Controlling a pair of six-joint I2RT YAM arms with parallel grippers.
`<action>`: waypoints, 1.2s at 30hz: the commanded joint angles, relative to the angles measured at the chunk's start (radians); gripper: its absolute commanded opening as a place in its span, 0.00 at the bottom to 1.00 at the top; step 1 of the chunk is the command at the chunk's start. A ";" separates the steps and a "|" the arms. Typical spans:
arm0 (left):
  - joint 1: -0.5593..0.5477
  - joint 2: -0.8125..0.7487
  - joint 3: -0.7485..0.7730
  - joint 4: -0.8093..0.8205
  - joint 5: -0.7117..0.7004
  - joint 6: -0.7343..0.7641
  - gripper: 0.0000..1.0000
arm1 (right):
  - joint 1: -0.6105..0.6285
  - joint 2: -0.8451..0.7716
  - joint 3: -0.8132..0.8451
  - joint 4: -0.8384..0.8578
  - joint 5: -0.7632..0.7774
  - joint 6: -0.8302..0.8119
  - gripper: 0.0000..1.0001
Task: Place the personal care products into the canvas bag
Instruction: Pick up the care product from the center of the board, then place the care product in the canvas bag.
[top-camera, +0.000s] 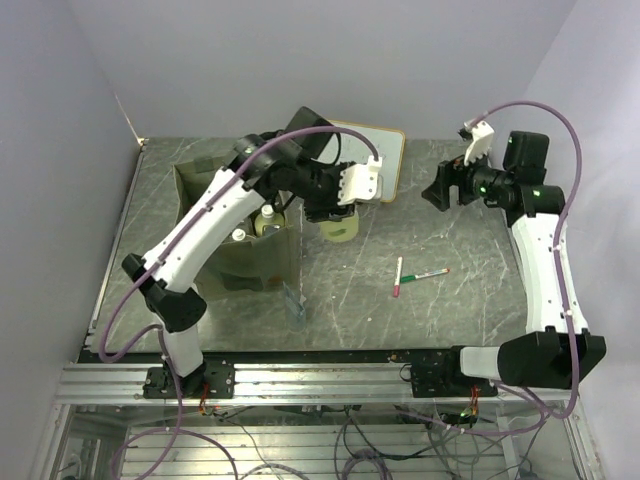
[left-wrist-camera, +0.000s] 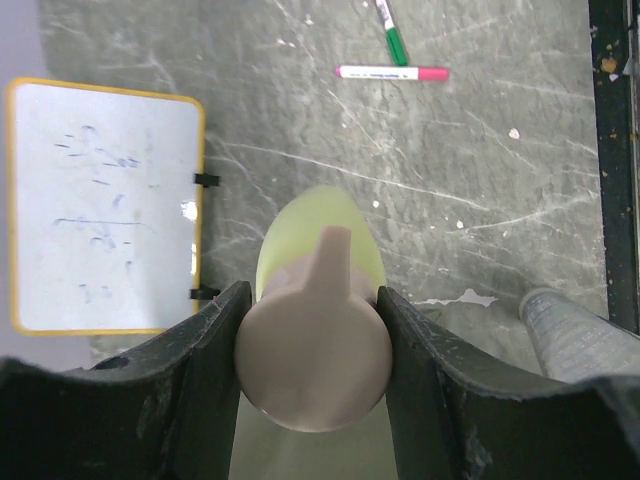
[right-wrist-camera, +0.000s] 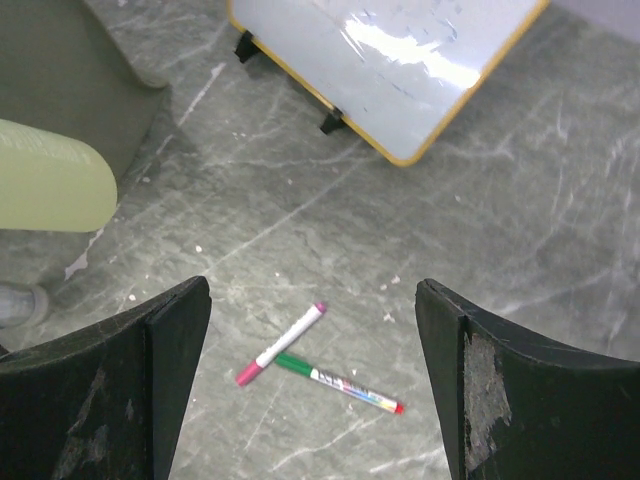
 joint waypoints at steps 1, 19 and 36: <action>0.018 -0.094 0.136 0.029 0.005 0.013 0.07 | 0.108 0.042 0.110 -0.046 0.051 -0.059 0.83; 0.376 -0.308 0.290 0.134 0.313 -0.168 0.07 | 0.265 0.194 0.273 -0.055 0.101 0.001 0.83; 0.700 -0.501 -0.063 0.108 0.357 -0.167 0.07 | 0.322 0.186 0.240 -0.036 0.062 0.001 0.83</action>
